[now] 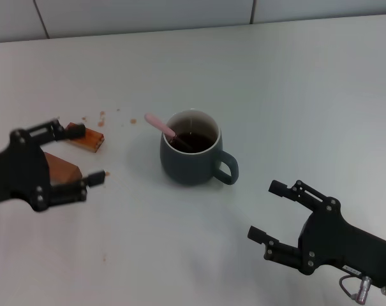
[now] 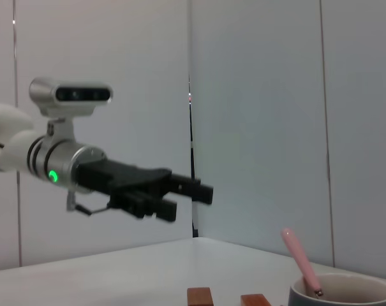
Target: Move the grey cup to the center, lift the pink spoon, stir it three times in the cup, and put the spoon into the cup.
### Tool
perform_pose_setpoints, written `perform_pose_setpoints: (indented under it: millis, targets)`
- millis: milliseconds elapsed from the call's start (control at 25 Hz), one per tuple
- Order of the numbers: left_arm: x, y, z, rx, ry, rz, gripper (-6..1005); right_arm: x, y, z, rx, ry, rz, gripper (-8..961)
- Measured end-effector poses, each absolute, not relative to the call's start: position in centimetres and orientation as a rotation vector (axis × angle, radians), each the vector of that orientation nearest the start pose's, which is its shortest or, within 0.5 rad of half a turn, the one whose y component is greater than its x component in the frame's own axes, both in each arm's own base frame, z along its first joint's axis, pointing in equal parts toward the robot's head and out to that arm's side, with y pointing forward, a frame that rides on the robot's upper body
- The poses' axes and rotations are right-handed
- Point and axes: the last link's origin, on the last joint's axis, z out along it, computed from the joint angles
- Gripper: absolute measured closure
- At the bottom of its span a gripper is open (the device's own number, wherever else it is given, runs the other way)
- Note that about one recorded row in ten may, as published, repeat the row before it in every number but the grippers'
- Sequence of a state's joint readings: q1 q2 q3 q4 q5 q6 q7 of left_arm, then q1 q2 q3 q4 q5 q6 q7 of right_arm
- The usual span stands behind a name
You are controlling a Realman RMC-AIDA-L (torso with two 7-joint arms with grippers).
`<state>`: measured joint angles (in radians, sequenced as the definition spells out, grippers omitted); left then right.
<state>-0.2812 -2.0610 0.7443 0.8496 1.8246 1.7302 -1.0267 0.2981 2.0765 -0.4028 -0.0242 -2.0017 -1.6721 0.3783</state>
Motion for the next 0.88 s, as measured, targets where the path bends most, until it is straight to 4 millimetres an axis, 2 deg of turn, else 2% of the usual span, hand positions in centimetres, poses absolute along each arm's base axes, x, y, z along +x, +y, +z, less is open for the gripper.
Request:
perform_pose_setpoints:
  millis: [80, 160, 200, 520, 880]
  targets:
    - [-29.1, 27.2, 4.3, -2.644, -0.115, -0.704, 197, 30.3, 19.6, -6.8, -2.428, 0.275, 1.019, 127]
    - [-29.9, 26.1, 2.4, -2.661, -0.156, -0.746, 197, 30.3, 19.6, -6.8, -2.428, 0.276, 1.02, 127]
    - [-30.0, 25.9, 2.2, -2.663, -0.159, -0.751, 197, 30.3, 19.6, -6.8, -2.428, 0.276, 1.021, 127]
    - [-30.7, 24.7, 0.6, -2.661, -0.131, -0.781, 197, 30.2, 19.6, -6.8, -2.427, 0.277, 1.022, 127]
    - [-30.5, 24.6, -0.5, -2.674, -0.125, -0.813, 197, 29.9, 20.0, -6.8, -2.424, 0.261, 1.03, 127]
